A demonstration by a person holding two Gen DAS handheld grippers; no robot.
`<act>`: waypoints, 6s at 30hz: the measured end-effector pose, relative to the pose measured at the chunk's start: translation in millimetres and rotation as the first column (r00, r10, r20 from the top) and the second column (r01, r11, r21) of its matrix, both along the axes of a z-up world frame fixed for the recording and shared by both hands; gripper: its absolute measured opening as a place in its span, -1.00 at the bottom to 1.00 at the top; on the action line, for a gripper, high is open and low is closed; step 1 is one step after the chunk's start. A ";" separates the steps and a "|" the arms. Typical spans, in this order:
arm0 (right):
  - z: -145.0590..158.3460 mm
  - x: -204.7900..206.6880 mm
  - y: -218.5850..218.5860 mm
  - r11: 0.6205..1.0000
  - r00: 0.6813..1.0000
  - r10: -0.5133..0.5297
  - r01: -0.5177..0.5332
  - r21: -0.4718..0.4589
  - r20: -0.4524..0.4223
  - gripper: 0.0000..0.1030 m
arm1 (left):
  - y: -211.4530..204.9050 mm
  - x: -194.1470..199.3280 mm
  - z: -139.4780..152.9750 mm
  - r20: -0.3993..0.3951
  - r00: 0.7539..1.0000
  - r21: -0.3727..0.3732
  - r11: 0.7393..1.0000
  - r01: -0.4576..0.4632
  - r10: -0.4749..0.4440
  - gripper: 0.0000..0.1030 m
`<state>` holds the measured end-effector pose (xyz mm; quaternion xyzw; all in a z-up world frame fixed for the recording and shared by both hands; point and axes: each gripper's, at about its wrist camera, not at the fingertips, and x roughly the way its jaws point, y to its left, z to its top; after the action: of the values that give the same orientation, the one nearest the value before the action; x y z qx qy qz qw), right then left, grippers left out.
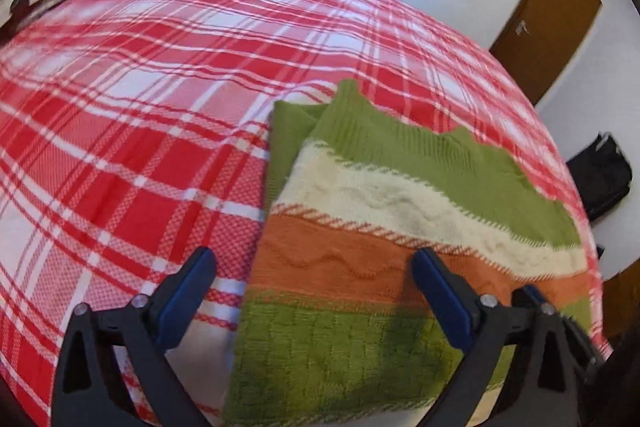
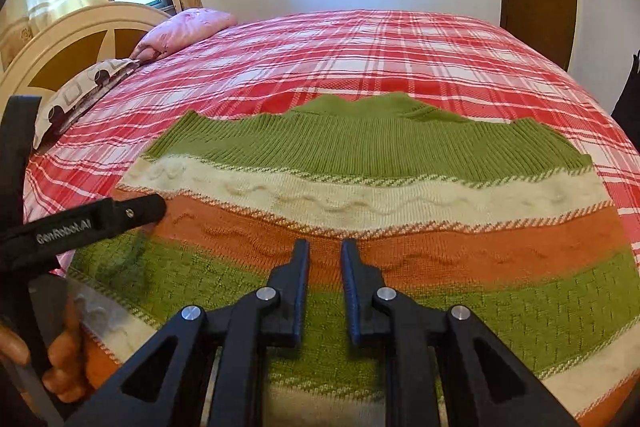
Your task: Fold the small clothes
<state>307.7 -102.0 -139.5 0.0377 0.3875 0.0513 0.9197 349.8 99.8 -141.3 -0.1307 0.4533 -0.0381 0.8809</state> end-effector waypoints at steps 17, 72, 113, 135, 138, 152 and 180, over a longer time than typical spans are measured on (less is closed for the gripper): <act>1.5 -3.2 -4.4 1.000 1.000 0.001 -0.001 0.015 0.009 -0.66 | 6.6 -7.3 3.6 0.018 0.999 -0.150 0.987 0.049 -0.046 -0.08; 20.0 -87.9 -188.8 0.719 0.989 -0.127 0.148 0.679 -0.081 0.41 | -158.8 -110.1 85.5 0.187 0.940 0.150 0.954 0.260 -0.285 0.47; 66.6 -11.2 -184.0 0.990 0.992 0.121 -0.122 0.066 0.023 -0.71 | -93.1 -57.2 50.6 0.167 0.983 0.074 0.995 0.068 -0.079 0.52; 65.0 -78.7 -208.1 0.992 0.983 -0.129 0.130 0.006 0.130 -0.03 | -162.0 -62.4 39.4 0.090 0.980 0.275 0.950 0.147 -0.178 0.67; 68.2 -104.3 -180.1 0.999 0.992 -0.022 0.017 0.041 0.124 -0.02 | -163.7 -66.6 44.3 0.101 0.978 0.277 0.950 0.146 -0.180 0.67; 16.9 -112.1 -210.8 0.994 0.993 -0.112 0.111 -0.023 -0.045 0.01 | -187.6 -79.8 41.1 0.096 0.973 0.353 0.921 0.165 -0.211 0.68; 14.7 -21.0 -211.5 0.944 1.000 -0.010 0.019 0.329 -0.029 -0.31 | -200.5 -2.6 6.4 0.019 0.939 -0.194 0.920 0.339 -0.342 0.04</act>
<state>286.7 -313.5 -124.8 0.1943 0.3857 0.1080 0.8954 347.2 -100.7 -134.8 -0.1357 0.4699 -0.2339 0.8403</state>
